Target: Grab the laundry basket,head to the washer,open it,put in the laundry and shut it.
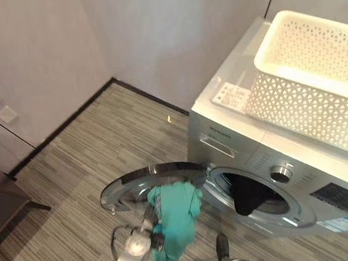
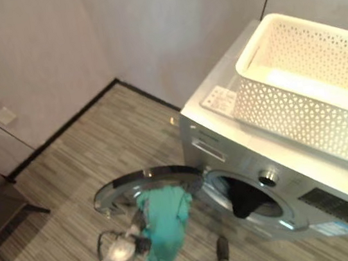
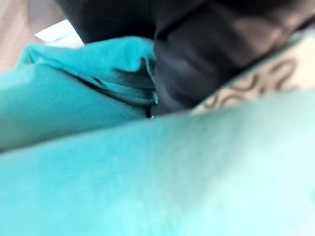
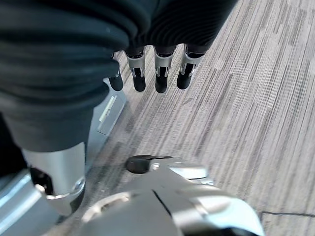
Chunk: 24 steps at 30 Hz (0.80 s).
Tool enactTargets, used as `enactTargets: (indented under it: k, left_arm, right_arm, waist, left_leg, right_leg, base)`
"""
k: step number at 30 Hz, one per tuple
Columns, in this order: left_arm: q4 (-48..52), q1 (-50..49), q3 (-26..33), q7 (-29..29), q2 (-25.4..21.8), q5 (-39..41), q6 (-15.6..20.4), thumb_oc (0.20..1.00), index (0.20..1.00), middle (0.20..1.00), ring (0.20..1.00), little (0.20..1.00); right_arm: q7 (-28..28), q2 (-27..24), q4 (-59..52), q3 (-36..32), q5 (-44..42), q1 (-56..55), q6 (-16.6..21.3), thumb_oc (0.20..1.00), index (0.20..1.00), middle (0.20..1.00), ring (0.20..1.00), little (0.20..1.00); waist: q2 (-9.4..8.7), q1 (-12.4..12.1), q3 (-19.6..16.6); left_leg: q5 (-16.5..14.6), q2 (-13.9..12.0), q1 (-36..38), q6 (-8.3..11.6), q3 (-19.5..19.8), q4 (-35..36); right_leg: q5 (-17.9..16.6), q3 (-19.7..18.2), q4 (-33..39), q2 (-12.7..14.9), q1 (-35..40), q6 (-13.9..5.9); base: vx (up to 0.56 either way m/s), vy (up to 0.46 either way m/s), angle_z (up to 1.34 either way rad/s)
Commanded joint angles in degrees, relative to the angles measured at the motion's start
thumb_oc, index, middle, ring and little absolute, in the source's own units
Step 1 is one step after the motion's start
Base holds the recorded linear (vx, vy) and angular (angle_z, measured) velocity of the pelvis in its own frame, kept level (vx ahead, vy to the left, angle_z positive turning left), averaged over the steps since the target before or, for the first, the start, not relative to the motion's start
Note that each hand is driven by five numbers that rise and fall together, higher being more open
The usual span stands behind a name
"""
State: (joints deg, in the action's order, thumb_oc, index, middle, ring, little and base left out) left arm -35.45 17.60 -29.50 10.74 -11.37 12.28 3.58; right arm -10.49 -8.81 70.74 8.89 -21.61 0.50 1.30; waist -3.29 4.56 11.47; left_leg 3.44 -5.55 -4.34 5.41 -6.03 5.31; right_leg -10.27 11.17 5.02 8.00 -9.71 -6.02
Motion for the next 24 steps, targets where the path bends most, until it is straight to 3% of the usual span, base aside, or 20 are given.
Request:
enactTargets:
  k: [1,7,12,15,16,17,24]
  left_arm:
    - [-3.80,9.92,-2.92,6.44,4.27,-3.07,4.86,0.200,0.200,0.200,0.200,0.200]
    - [-12.96,20.74,-5.83,10.15,8.30,-1.75,5.43,0.200,0.200,0.200,0.200,0.200]
    - [-15.65,27.06,-4.94,11.83,8.31,0.70,6.10,0.200,0.200,0.200,0.200,0.200]
    - [-15.98,27.46,-4.50,11.83,8.02,1.02,6.24,0.200,0.200,0.200,0.200,0.200]
    - [-18.26,27.63,-3.27,12.65,7.96,2.09,6.63,0.200,0.200,0.200,0.200,0.200]
    - [-18.58,27.40,-2.95,12.77,8.09,2.51,6.86,0.200,0.200,0.200,0.200,0.200]
    - [-20.04,28.74,-3.40,13.15,9.42,2.84,6.57,0.200,0.200,0.200,0.200,0.200]
  right_arm:
    - [-3.41,-1.44,-0.23,2.93,-0.86,2.33,1.07,1.000,1.000,1.000,1.000,1.000]
    - [-6.43,-1.98,-0.75,6.46,-2.35,7.44,1.87,1.000,1.000,1.000,1.000,1.000]
    - [-8.64,-2.49,-2.07,10.13,-0.74,15.16,2.43,1.000,1.000,1.000,1.000,1.000]
    - [-8.70,-2.47,-2.72,10.72,-0.45,16.19,2.60,1.000,1.000,1.000,1.000,1.000]
    - [-9.16,-2.06,-4.08,11.61,-0.20,17.08,3.29,1.000,1.000,1.000,1.000,1.000]
    - [-9.19,-1.81,-4.67,11.81,-0.42,17.00,3.50,1.000,1.000,1.000,1.000,1.000]
    - [-9.38,-1.10,-8.52,13.52,-1.59,16.99,4.98,1.000,1.000,1.000,1.000,1.000]
  waist:
    - [1.19,1.27,4.65]
    - [0.49,2.61,10.32]
    - [-0.24,3.33,13.99]
    - [-0.52,3.39,14.25]
    - [-1.07,3.45,14.69]
    - [-1.02,3.56,13.92]
    - [-2.66,4.83,12.35]
  left_leg:
    - [-1.46,0.21,-3.58,-1.66,0.94,-0.90]
    - [-1.58,0.47,-11.60,-1.71,0.41,-6.43]
    - [-4.59,0.70,-21.87,-1.91,-1.49,-16.65]
    - [-5.26,0.34,-23.56,-2.07,-1.96,-18.44]
    - [-8.76,-1.18,-28.39,-2.27,-1.34,-24.00]
    - [-9.78,-1.58,-30.41,-2.35,-1.18,-25.80]
    - [-13.21,-2.65,-38.48,-3.07,-0.03,-34.84]
  right_leg:
    - [5.64,1.06,-4.73,3.57,-1.62,-3.14]
    - [4.44,-0.66,-7.17,4.96,-8.36,-2.97]
    - [3.77,-3.03,-10.61,5.13,-16.99,-2.68]
    - [3.66,-3.53,-11.29,5.17,-18.56,-2.69]
    - [5.12,-4.96,-15.09,4.96,-23.66,-2.73]
    - [5.35,-5.09,-16.11,4.89,-25.60,-2.68]
    - [6.84,-6.76,-22.39,3.60,-33.43,-1.97]
  base:
    - [-0.12,0.011,0.04]
    - [-0.17,0.005,-0.07]
    - [-0.19,0.033,-0.10]
    - [-0.07,0.018,-0.29]
    - [-0.08,0.017,-0.09]
    - [-0.08,0.017,-0.08]
    - [-0.06,-0.020,-0.18]
